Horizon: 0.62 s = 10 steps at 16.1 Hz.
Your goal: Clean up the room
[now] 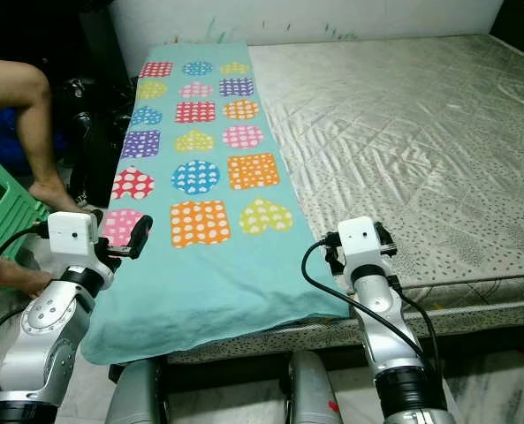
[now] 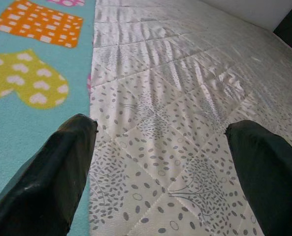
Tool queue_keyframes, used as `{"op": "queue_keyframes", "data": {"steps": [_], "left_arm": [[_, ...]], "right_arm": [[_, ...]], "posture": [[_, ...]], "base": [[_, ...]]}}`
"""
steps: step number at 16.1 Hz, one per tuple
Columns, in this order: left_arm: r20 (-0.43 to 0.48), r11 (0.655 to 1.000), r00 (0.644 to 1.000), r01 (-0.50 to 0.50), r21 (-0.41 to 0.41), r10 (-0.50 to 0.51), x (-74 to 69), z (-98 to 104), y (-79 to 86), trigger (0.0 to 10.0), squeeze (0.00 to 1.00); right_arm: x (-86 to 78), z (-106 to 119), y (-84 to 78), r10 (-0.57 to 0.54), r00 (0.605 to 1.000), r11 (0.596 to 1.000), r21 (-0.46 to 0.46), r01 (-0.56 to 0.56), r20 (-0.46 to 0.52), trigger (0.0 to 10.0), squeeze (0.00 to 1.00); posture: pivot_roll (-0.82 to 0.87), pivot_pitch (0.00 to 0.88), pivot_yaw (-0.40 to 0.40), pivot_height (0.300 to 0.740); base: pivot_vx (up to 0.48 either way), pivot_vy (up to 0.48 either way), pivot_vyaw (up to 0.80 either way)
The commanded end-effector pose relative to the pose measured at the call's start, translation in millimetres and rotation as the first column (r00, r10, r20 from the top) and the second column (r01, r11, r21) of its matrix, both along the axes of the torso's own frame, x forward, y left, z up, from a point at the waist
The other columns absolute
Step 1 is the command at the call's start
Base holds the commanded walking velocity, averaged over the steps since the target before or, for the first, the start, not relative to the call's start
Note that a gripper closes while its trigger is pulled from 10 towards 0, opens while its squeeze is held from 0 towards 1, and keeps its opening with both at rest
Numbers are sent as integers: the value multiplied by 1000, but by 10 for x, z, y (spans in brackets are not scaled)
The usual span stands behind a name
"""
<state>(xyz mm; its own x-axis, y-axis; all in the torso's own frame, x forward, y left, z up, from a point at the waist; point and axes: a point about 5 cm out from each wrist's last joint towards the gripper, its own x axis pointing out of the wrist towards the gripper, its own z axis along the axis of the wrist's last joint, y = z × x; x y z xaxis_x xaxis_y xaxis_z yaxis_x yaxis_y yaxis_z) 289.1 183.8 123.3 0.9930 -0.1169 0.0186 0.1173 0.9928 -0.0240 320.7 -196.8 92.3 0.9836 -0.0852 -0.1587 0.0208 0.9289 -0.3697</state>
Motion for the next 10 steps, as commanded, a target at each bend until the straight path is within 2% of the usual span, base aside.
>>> {"op": "queue_keyframes", "data": {"steps": [1, 4, 5, 6, 8, 10], "left_arm": [[-4, 1000, 1000, -3, 7, 3, -3, -14, 11, 10000, 0], [3, 1000, 1000, -5, 7, 5, 16, -10, 10, 10000, 0], [-30, 1000, 999, 12, -11, -12, -29, -112, -46, 10000, 0], [-35, 1000, 999, 16, -13, -16, -36, -124, -55, 10000, 0], [-43, 999, 999, 33, -15, -34, -47, -139, -87, 10000, 0], [-45, 999, 998, 36, -14, -37, -49, -147, -95, 10000, 0]], "right_arm": [[-4, 22, -3, -5, 1000, 1000, 5, 5, 7, 10000, 0], [-35, 42, -1, -6, 1000, 1000, 10, 6, 9, 10000, 0], [-108, -289, 556, 182, 962, 938, 328, -109, -203, 10000, 0], [-117, -322, 625, 209, 953, 924, 364, -119, -221, 10000, 0], [-132, -361, 668, 249, 939, 915, 375, -149, -235, 10000, 0], [-176, -504, 787, 289, 913, 903, 398, -161, -286, 10000, 0]], "posture": [[-76, 0, 20, 570], [-76, 0, 21, 570], [-89, 0, 26, 570], [-89, 0, 26, 570], [-96, 0, 34, 570], [-84, 0, 24, 570]], "base": [[0, 0, 0], [0, 0, 0], [0, 0, 0], [0, 0, 0], [0, 0, 0], [0, 0, 0]]}}
